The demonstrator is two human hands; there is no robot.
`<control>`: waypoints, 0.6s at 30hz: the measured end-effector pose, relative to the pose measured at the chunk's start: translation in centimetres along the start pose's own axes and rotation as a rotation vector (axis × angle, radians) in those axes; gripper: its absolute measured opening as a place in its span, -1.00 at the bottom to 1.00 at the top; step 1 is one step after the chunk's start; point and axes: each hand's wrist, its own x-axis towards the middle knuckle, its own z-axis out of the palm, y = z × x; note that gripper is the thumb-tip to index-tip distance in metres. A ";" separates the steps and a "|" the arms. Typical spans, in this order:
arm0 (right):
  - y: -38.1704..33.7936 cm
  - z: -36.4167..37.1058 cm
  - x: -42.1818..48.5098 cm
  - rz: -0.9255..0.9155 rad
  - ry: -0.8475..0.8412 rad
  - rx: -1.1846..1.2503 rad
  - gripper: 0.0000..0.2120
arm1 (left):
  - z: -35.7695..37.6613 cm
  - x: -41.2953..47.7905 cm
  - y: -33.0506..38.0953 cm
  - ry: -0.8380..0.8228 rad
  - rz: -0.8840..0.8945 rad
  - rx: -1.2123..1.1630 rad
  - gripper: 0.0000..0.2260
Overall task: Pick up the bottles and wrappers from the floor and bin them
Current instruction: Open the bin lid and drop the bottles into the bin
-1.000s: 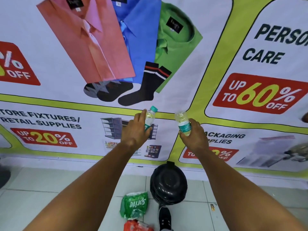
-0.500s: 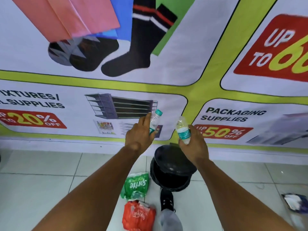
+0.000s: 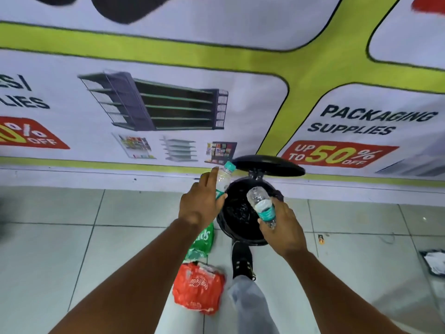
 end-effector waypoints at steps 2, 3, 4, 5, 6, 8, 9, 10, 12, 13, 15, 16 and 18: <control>1.7 2.2 0.7 -0.007 -0.054 -0.020 -0.36 | 2.7 0.1 -0.8 -0.021 0.000 -0.003 -0.37; 2.5 3.4 1.3 -0.001 -0.066 -0.027 -0.37 | 4.3 0.2 -1.1 -0.034 0.000 -0.008 -0.37; 3.0 4.2 2.1 0.008 -0.066 -0.031 -0.37 | 5.5 0.3 -1.5 -0.041 0.002 -0.013 -0.37; 3.5 4.9 3.1 0.028 -0.062 -0.034 -0.37 | 6.6 0.4 -1.8 -0.049 0.000 -0.017 -0.36; 4.1 5.7 4.1 0.057 -0.056 -0.038 -0.34 | 7.8 0.5 -2.1 -0.059 -0.007 -0.025 -0.36; 4.8 6.4 5.9 0.121 -0.076 -0.071 -0.21 | 9.2 0.5 -2.7 -0.074 -0.025 -0.047 -0.36; 5.2 6.7 6.6 0.141 -0.091 -0.096 -0.13 | 9.8 0.4 -2.8 -0.083 -0.035 -0.058 -0.36; 5.5 6.7 7.1 0.141 -0.095 -0.117 -0.09 | 10.2 0.3 -3.0 -0.087 -0.041 -0.066 -0.35; 6.7 6.3 7.5 0.135 -0.065 -0.142 -0.12 | 11.1 0.2 -3.2 -0.103 -0.035 -0.061 -0.35; 7.3 6.0 7.6 0.134 -0.046 -0.157 -0.15 | 11.3 0.2 -3.2 -0.106 -0.030 -0.056 -0.34; 9.0 4.7 7.5 0.139 -0.007 -0.181 -0.19 | 12.0 0.6 -2.7 -0.118 -0.008 -0.055 -0.35; 10.0 3.9 7.3 0.137 0.011 -0.189 -0.21 | 12.2 0.9 -2.4 -0.125 0.004 -0.055 -0.36; 12.2 1.8 7.1 0.158 0.047 -0.194 -0.23 | 13.0 1.9 -1.3 -0.153 0.040 -0.033 -0.38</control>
